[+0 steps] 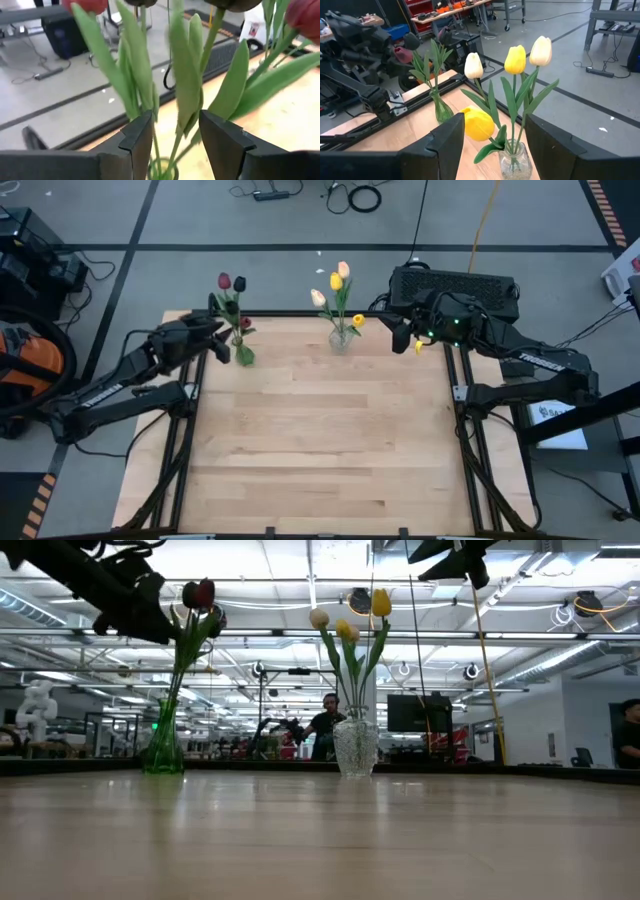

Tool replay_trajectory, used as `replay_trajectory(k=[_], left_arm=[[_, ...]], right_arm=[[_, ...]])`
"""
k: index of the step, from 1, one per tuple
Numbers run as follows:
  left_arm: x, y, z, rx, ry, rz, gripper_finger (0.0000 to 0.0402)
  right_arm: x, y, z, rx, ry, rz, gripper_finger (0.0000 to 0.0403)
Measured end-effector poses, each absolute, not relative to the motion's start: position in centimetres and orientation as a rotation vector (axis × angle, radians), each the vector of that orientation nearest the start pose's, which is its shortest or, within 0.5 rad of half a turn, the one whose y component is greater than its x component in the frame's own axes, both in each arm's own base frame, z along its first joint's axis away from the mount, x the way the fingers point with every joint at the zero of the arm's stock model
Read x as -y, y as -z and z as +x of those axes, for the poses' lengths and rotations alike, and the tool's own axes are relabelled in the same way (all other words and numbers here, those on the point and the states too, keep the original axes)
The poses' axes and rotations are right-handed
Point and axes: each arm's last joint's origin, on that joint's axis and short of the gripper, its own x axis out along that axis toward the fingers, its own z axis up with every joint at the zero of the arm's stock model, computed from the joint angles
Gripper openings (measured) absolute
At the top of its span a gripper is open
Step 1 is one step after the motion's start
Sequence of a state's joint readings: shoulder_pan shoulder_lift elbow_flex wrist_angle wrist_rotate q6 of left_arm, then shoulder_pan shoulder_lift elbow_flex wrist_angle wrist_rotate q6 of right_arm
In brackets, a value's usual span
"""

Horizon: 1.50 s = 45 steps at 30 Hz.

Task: Sort flowers into vase by color
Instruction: Put the black tulip into the green vase, then return to Home Position

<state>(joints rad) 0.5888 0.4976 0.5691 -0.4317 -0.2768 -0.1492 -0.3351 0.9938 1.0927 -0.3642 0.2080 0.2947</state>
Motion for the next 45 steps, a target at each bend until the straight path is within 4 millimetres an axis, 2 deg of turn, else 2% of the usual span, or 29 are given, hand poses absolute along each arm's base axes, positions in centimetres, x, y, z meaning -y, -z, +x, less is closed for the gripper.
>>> replay_trajectory(k=[4, 12, 15, 19, 22, 28, 31, 35, 39, 45], left_arm=[[-6.7, -28.6, 8.6, -0.330, -0.884, -0.210, 0.0168], [-6.1, -31.4, 7.8, -0.161, -0.883, -0.362, 0.0168], [-5.9, -31.7, 8.1, -0.140, -0.783, -0.355, 0.0168], [-5.5, -31.1, 9.9, -0.112, -0.464, -0.304, 0.0168], [-5.2, -30.2, 11.5, -0.041, -0.302, -0.276, 0.0168], [-4.2, -27.0, 14.3, -0.043, -0.152, -0.271, 0.0168], [-3.6, -26.3, 15.1, -0.044, -0.099, -0.253, 0.0168], [-3.1, -25.3, 15.2, -0.078, -0.069, -0.221, 0.0168], [-2.3, -25.2, 14.4, -0.056, 0.028, -0.216, 0.0168], [-1.2, -23.7, 12.8, 0.000, 0.113, -0.255, 0.0168]], right_arm=[[7.4, -38.3, 19.4, -0.190, 0.576, 0.303, 0.0201], [7.4, -38.3, 19.4, -0.190, 0.576, 0.303, 0.0201], [7.4, -38.2, 19.4, -0.197, 0.576, 0.303, 0.0201], [7.4, -38.2, 19.4, -0.197, 0.577, 0.303, 0.0201], [7.4, -38.2, 19.4, -0.198, 0.577, 0.303, 0.0201], [7.4, -38.1, 19.5, -0.207, 0.578, 0.302, 0.0201], [7.4, -37.8, 19.4, -0.247, 0.579, 0.285, 0.0201], [7.3, -37.4, 19.2, -0.302, 0.580, 0.261, 0.0201], [7.3, -37.3, 19.2, -0.312, 0.581, 0.261, 0.0201], [7.3, -37.3, 19.2, -0.316, 0.580, 0.255, 0.0201]])
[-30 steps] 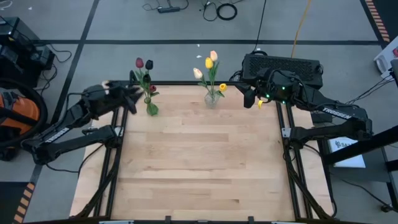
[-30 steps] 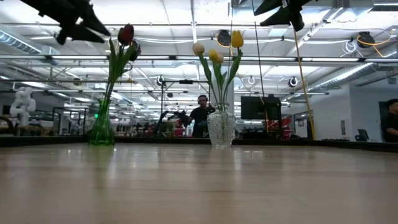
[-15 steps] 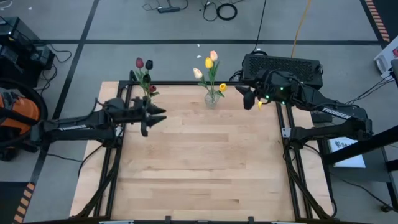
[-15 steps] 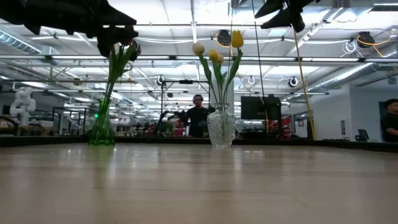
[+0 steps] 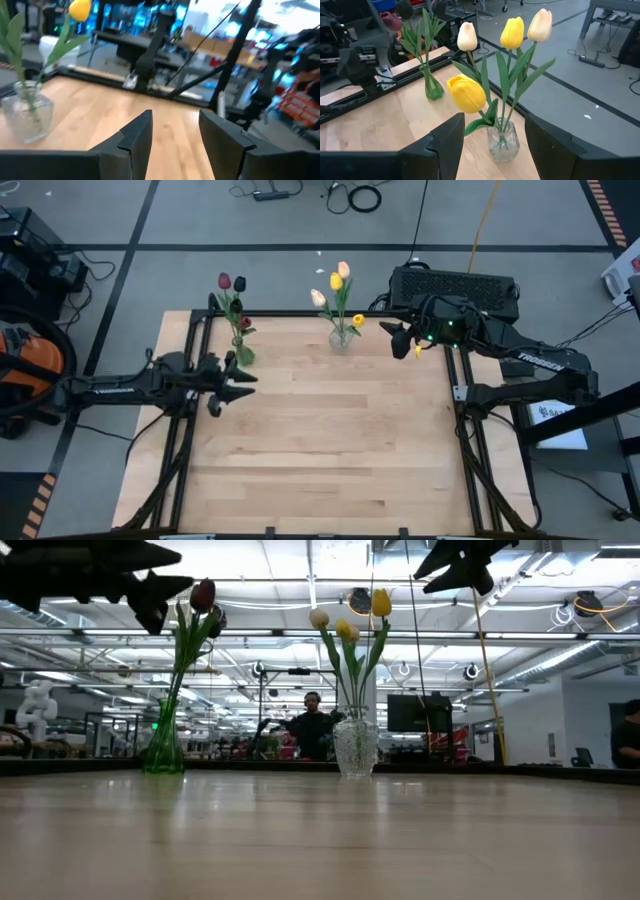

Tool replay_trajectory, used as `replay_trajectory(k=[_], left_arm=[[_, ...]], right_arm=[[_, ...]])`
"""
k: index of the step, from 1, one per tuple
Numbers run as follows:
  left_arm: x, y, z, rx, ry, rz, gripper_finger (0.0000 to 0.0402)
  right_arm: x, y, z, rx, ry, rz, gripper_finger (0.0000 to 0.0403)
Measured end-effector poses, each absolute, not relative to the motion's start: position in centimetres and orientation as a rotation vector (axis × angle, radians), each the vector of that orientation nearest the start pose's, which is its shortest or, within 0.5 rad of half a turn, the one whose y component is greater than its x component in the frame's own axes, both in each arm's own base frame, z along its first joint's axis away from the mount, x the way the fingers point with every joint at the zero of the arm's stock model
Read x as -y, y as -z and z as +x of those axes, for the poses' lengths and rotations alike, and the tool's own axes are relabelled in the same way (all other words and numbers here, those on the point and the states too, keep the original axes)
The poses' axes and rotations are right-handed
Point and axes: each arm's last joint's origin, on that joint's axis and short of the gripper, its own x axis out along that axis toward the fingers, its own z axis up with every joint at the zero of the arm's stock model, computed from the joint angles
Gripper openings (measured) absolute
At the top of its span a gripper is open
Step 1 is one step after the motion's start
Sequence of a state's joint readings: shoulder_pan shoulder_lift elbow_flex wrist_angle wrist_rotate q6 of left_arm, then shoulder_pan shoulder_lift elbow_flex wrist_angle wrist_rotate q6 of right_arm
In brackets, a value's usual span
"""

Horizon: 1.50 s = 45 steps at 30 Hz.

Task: Sort flowers into vase by color
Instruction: Return to Home Position

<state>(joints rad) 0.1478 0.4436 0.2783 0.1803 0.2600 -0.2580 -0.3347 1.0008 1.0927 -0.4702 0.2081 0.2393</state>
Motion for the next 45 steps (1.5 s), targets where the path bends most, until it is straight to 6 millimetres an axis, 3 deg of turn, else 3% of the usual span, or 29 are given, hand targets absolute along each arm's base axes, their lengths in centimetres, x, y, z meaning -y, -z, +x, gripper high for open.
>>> replay_trajectory(k=[8, 13, 28, 33, 45], left_arm=[[-0.5, -21.4, 11.0, 0.208, 0.159, -0.275, 0.0168], [-0.2, -19.3, 10.6, 0.230, 0.157, -0.350, 0.0168], [0.9, -21.1, 8.4, 0.441, 0.394, -0.214, 0.0168], [1.1, -20.5, 8.6, 0.357, 0.473, -0.199, 0.0168], [0.3, -16.9, 9.7, 0.024, 0.180, -0.194, 0.0168]], right_arm=[[7.3, -37.3, 19.2, -0.316, 0.580, 0.254, 0.0201], [7.3, -37.3, 19.2, -0.315, 0.580, 0.259, 0.0201], [7.3, -37.0, 19.1, -0.349, 0.584, 0.260, 0.0201], [7.3, -36.9, 19.1, -0.353, 0.584, 0.260, 0.0201], [7.7, -35.8, 20.4, -0.418, 0.589, 0.262, 0.0201]])
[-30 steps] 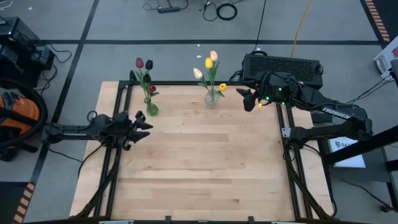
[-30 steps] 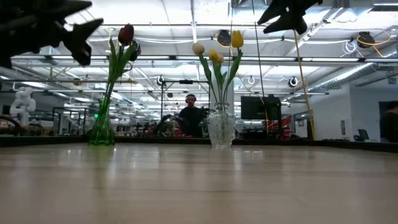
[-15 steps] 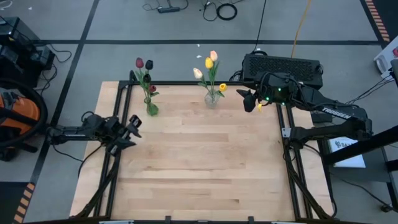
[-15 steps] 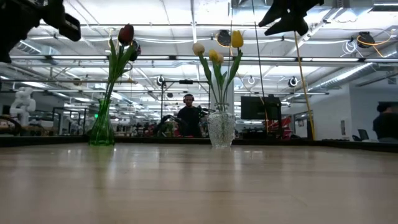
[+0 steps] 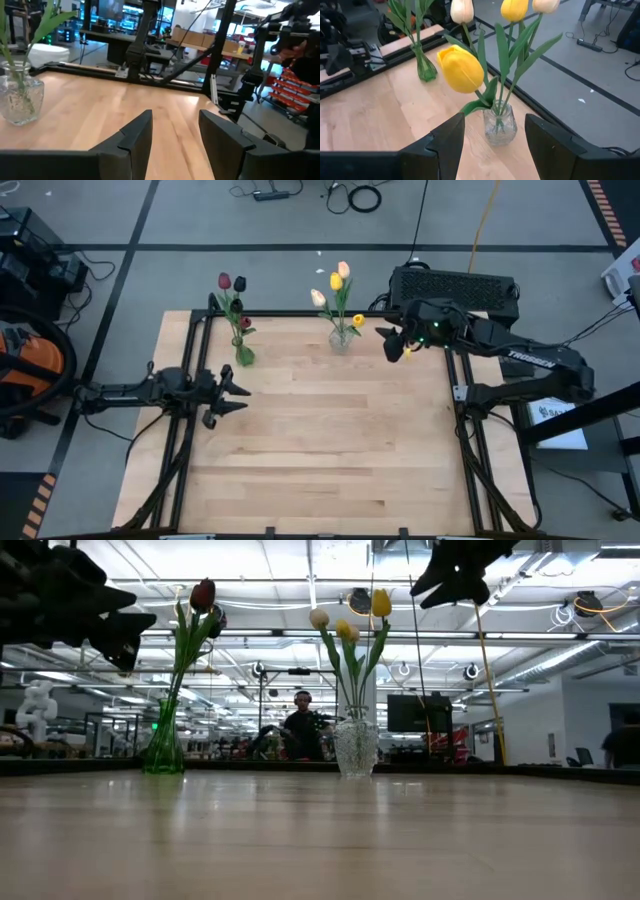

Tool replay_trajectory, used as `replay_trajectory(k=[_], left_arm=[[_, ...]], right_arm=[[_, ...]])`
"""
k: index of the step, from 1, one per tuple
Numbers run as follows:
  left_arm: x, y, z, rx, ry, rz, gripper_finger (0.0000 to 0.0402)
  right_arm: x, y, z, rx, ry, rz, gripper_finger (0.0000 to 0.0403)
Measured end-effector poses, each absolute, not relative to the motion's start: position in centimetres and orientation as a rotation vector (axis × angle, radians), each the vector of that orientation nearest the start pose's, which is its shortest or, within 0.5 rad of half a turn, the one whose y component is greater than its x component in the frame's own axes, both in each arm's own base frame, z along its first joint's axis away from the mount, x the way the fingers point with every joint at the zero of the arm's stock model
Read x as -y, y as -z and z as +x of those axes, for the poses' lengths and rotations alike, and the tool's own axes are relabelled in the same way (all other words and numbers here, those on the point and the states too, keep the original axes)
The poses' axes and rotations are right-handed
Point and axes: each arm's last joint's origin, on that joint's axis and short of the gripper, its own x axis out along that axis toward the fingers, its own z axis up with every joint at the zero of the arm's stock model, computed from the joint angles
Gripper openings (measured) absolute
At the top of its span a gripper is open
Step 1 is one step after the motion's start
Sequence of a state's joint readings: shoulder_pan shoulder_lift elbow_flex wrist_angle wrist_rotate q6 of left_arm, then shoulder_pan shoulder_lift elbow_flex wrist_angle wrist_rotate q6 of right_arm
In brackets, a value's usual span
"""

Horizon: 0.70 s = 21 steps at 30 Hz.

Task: Sort flowers into vase by color
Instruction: Return to Home Position

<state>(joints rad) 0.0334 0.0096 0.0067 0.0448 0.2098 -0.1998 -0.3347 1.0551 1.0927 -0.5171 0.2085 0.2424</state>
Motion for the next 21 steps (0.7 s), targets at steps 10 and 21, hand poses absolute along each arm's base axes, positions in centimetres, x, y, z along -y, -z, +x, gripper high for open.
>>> replay_trajectory(k=[10, 21], left_arm=[[0.2, -16.8, 9.8, 0.013, 0.169, -0.196, 0.0168], [0.2, -16.8, 9.8, 0.013, 0.169, -0.197, 0.0168]], right_arm=[[7.6, -34.4, 20.9, -0.543, 0.516, 0.258, 0.0201], [6.3, -26.9, 18.8, -0.412, 0.330, 0.339, 0.0201]])
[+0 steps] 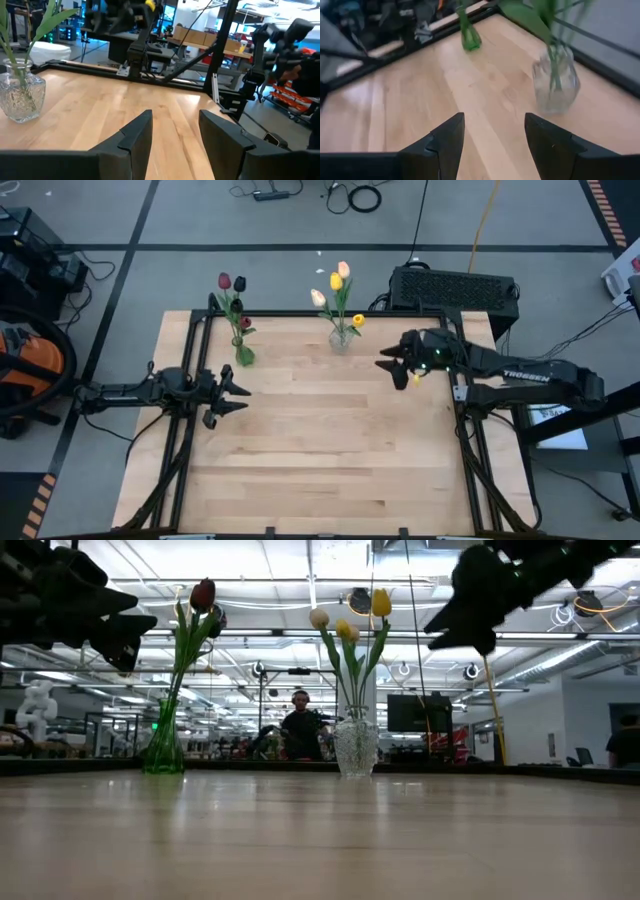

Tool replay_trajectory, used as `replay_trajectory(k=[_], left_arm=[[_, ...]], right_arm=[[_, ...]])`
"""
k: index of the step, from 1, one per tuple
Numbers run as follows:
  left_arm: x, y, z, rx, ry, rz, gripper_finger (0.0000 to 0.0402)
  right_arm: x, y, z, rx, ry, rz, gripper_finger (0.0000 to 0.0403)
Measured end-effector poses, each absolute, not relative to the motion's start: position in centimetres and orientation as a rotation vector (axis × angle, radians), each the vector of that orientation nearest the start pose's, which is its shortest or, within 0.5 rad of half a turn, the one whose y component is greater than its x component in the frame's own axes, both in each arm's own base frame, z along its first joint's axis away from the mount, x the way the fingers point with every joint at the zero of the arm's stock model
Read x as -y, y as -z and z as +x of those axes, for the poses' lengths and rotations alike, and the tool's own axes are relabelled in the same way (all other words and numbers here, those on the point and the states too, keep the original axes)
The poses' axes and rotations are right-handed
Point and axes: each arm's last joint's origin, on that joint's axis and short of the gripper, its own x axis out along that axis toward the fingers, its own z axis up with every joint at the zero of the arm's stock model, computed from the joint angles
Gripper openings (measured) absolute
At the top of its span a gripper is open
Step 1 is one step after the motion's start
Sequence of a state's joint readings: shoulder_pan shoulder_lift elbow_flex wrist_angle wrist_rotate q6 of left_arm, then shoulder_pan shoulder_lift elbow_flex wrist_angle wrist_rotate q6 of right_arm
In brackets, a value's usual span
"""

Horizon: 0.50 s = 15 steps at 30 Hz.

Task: Sort flowers into vase by color
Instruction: Return to Home Position

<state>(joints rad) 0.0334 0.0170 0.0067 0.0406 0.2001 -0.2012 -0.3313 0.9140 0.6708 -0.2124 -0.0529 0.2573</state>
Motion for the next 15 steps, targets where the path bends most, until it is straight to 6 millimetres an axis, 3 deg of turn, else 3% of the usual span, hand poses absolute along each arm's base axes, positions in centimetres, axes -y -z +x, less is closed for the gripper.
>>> replay_trajectory(k=[6, 10, 15], left_arm=[[0.2, -16.8, 9.8, 0.013, 0.169, -0.198, 0.0168], [0.2, -16.8, 9.8, 0.014, 0.169, -0.198, 0.0168], [0.2, -16.8, 9.8, 0.014, 0.169, -0.198, 0.0168]], right_arm=[[4.6, -21.8, 16.6, -0.260, 0.290, 0.489, 0.0201], [2.8, -19.4, 15.4, -0.128, 0.234, 0.552, 0.0201], [1.2, -17.8, 14.1, -0.062, 0.293, 0.555, 0.0201]])
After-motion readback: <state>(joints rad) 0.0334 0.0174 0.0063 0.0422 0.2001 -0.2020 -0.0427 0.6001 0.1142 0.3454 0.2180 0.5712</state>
